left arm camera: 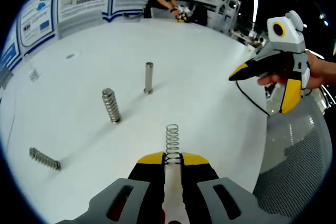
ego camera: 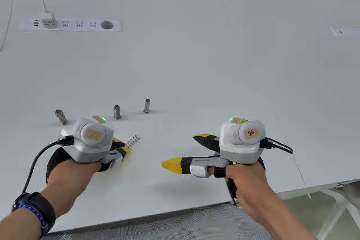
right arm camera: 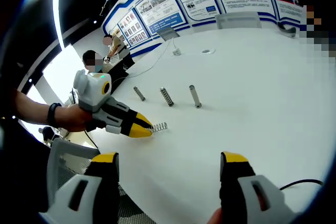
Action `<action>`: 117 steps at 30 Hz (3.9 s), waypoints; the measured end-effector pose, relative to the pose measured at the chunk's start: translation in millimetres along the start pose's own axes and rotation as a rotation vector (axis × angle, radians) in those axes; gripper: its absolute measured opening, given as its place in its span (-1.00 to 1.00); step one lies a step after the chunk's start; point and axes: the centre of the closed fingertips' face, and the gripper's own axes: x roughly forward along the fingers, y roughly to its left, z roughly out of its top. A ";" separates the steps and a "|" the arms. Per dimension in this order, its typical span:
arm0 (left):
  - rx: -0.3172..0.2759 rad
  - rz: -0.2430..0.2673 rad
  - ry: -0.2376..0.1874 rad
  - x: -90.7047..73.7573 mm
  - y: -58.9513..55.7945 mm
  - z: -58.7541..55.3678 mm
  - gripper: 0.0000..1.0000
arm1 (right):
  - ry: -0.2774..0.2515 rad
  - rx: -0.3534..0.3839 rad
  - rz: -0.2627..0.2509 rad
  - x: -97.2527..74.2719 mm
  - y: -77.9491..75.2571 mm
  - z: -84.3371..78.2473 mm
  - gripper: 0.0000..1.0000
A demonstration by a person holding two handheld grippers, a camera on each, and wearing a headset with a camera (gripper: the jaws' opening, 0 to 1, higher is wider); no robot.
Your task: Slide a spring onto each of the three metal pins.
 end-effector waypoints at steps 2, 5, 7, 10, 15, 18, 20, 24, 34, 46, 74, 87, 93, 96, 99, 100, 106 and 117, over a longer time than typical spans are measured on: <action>-0.003 -0.002 -0.004 -4.4 1.4 -3.1 -0.79 | -0.001 0.003 0.006 2.0 1.5 1.4 0.60; -0.006 -0.003 -0.008 -11.3 2.7 -6.0 -0.79 | 0.000 0.002 0.017 5.2 4.5 2.8 0.58; -0.005 -0.003 -0.011 -15.3 3.8 -7.6 -0.79 | -0.003 0.006 0.027 7.5 6.2 4.3 0.57; 0.002 -0.004 -0.016 -22.0 3.5 -8.0 -0.79 | -0.005 0.010 0.040 11.1 10.2 6.6 0.55; 0.026 -0.007 -0.018 -32.4 4.9 -10.3 -0.79 | -0.004 0.012 0.058 16.8 16.6 8.0 0.53; 0.026 -0.004 -0.018 -37.3 9.5 -13.2 -0.79 | 0.002 0.013 0.073 19.9 22.3 6.3 0.52; 0.017 -0.002 -0.022 -40.4 10.4 -12.9 -0.79 | 0.009 0.012 0.080 21.5 24.9 4.3 0.51; 0.019 -0.004 -0.028 -48.4 6.4 -10.1 -0.79 | 0.019 0.012 0.091 23.9 28.6 1.9 0.51; 0.048 -0.026 -0.039 -57.2 1.8 -8.5 -0.79 | 0.013 0.017 0.110 30.2 36.9 8.5 0.49; 0.080 -0.047 -0.056 -71.6 -1.8 -5.3 -0.79 | 0.028 0.013 0.151 38.9 53.1 9.8 0.46; 0.184 -0.122 -0.113 -90.1 -30.8 17.1 -0.79 | -0.020 0.143 0.361 58.1 93.9 33.9 -0.18; 0.234 -0.162 -0.131 -83.2 -47.4 31.2 -0.79 | -0.028 0.211 0.395 51.1 93.2 36.5 -0.42; 0.255 -0.179 -0.125 -79.4 -52.9 30.9 -0.79 | -0.030 0.211 0.405 49.7 94.4 37.1 -0.55; 0.260 -0.182 -0.117 -78.0 -53.1 28.1 -0.79 | -0.026 0.216 0.411 48.9 94.8 36.0 -0.58; 0.271 -0.188 -0.111 -78.1 -54.7 27.0 -0.79 | -0.023 0.226 0.419 47.2 95.2 35.2 -0.65; 0.276 -0.188 -0.109 -77.9 -55.1 26.8 -0.79 | -0.022 0.226 0.421 46.9 95.4 35.3 -0.66; 0.301 -0.197 -0.101 -75.4 -57.0 29.4 -0.80 | -0.021 0.222 0.439 42.1 96.9 39.2 -0.74; 0.353 -0.205 -0.103 -71.3 -61.0 36.8 -0.80 | -0.011 0.155 0.422 33.3 97.4 44.3 -0.76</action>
